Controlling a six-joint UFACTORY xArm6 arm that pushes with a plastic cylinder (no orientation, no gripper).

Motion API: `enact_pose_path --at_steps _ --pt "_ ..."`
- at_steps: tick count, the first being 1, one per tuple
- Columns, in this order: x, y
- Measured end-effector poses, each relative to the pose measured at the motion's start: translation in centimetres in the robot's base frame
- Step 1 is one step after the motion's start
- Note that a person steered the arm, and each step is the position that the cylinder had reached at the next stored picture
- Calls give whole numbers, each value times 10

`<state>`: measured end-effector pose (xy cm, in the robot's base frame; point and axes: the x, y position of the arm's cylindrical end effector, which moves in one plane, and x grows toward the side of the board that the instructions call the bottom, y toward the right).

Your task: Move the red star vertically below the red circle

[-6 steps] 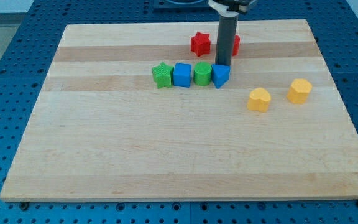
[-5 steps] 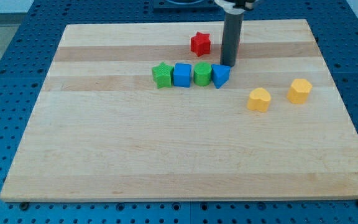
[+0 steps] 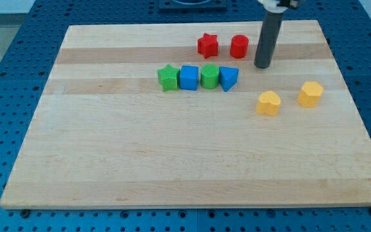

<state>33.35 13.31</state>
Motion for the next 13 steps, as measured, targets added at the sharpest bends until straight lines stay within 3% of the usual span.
enact_pose_path --at_steps 3,6,13 --pt "-5 -104" --pt "-61 -148" --pt "-31 -12"
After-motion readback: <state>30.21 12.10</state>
